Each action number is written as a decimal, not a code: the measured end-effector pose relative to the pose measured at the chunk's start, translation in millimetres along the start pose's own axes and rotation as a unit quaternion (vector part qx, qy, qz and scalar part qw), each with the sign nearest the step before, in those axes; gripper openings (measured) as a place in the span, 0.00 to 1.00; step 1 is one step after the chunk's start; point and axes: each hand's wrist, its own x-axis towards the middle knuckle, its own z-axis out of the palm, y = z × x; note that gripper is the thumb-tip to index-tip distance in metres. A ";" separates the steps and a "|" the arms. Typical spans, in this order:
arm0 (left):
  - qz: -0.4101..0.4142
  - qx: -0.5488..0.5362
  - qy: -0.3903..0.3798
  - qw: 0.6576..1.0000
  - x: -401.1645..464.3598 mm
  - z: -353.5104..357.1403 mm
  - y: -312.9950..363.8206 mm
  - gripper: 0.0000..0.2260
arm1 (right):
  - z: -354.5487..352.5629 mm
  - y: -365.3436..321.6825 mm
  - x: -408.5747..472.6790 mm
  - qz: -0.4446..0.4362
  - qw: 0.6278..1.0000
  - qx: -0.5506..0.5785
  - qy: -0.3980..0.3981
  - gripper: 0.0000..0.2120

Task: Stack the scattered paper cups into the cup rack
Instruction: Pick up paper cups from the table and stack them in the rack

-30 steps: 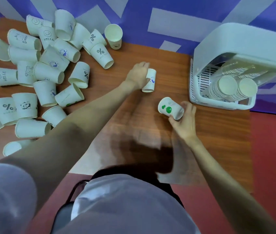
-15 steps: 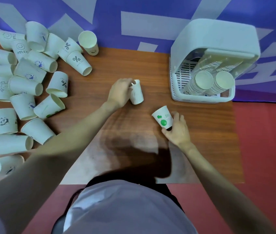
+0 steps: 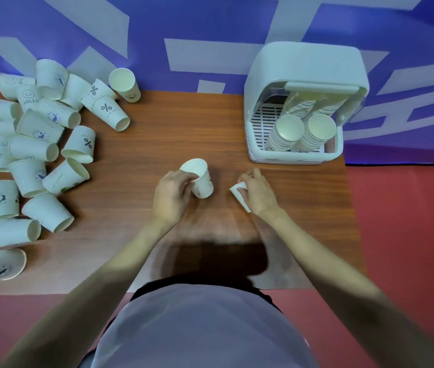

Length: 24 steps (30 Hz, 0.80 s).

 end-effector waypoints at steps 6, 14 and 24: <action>0.010 0.009 0.005 1.000 -0.9 9.2 34.5 0.07 | -50.7 26.1 -21.2 -0.047 0.986 0.080 0.137 0.05; 0.133 -0.022 0.075 0.988 67.8 27.5 117.5 0.06 | -147.7 93.7 -32.5 -0.052 0.904 0.132 0.403 0.07; 0.192 0.033 0.027 0.981 132.4 72.9 171.7 0.06 | -161.8 135.7 7.4 -0.041 0.902 0.139 0.407 0.05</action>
